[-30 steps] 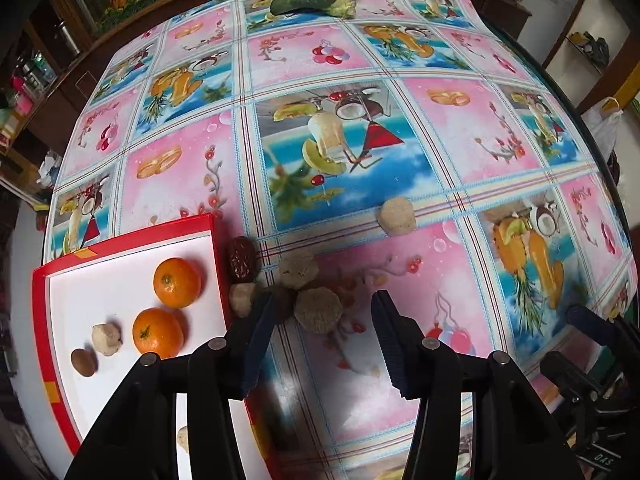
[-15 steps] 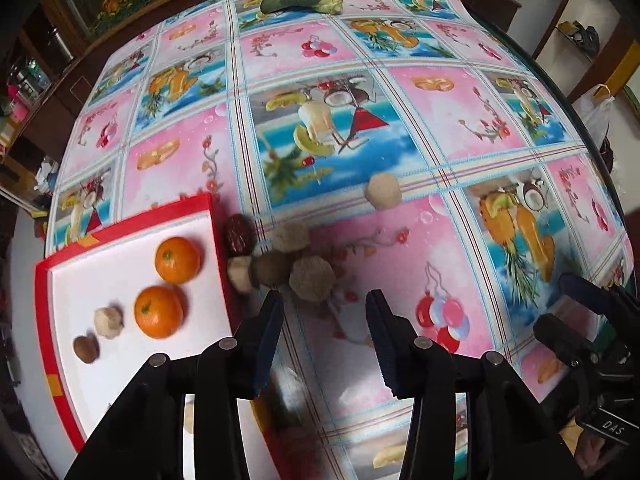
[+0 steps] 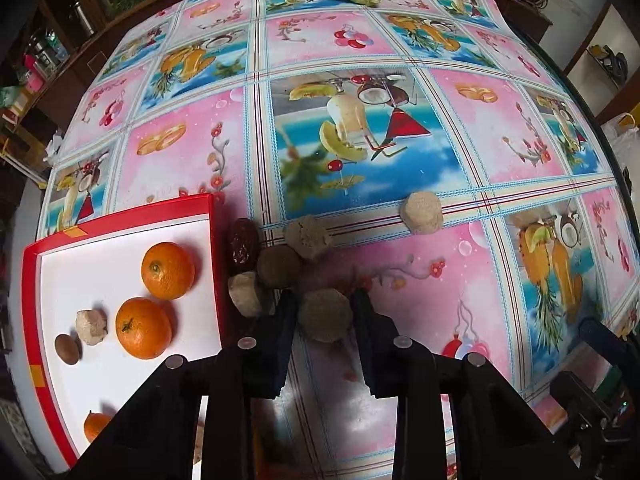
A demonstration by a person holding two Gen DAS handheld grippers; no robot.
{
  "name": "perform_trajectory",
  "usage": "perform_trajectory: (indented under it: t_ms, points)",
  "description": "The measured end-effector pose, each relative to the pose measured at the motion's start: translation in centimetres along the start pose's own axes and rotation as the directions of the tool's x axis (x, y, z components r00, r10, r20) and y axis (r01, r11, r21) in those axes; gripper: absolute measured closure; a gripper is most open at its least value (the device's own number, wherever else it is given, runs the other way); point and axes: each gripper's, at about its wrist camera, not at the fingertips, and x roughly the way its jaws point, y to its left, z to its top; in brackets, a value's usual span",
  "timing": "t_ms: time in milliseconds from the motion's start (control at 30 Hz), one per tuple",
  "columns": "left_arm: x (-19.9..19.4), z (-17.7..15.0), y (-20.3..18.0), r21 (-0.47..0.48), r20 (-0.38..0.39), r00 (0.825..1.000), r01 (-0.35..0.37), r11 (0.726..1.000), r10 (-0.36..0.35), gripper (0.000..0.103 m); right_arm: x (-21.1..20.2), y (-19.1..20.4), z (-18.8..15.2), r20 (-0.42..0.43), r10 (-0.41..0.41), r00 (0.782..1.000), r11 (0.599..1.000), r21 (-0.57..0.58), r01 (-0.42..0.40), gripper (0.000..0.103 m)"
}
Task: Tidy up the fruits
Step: 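Grasp a beige round piece with the left tool while the right tool grasps another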
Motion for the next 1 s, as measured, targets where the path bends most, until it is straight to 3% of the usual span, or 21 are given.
perform_trajectory:
  t_ms: [167,333,367,467,567,733,867,1000]
  points:
    - [-0.5,-1.5,0.1,0.011,0.033,0.999,-0.001,1.000,0.001,0.076,0.6,0.2,0.4,-0.011,-0.015,1.000,1.000,-0.007,0.015,0.037]
    - [-1.7,-4.4,1.6,-0.008,0.031,0.993,0.113,0.994,-0.113,0.076,1.7,1.2,1.3,-0.024,-0.030,0.999,0.999,-0.032,0.030,0.037]
    - [-1.9,-4.8,2.1,-0.021,0.028,0.989,0.146,0.989,-0.146,0.076,2.0,1.5,1.5,-0.026,-0.034,0.999,0.999,-0.042,0.033,0.037]
    - [-2.3,-5.8,4.5,-0.100,0.009,0.953,0.301,0.948,-0.302,0.076,3.4,2.7,2.4,-0.038,-0.058,0.998,0.996,-0.077,0.055,0.038]
    - [-3.6,-6.5,5.9,-0.113,0.040,0.932,0.363,0.925,-0.361,0.076,5.5,3.9,3.6,-0.065,-0.078,0.995,0.991,-0.119,0.069,0.039]
    - [-5.5,-7.3,7.6,-0.098,0.096,0.917,0.395,0.914,-0.386,0.076,8.2,6.1,5.7,-0.071,-0.154,0.985,0.971,-0.194,0.138,0.043]
    - [-6.4,-7.8,9.1,-0.104,0.127,0.919,0.386,0.917,-0.372,0.076,10.1,7.7,7.2,-0.067,-0.224,0.972,0.947,-0.250,0.201,0.047]
    - [-6.8,-8.3,10.0,-0.122,0.147,0.918,0.387,0.914,-0.369,0.076,11.2,9.0,8.3,-0.066,-0.231,0.971,0.940,-0.274,0.205,0.059]
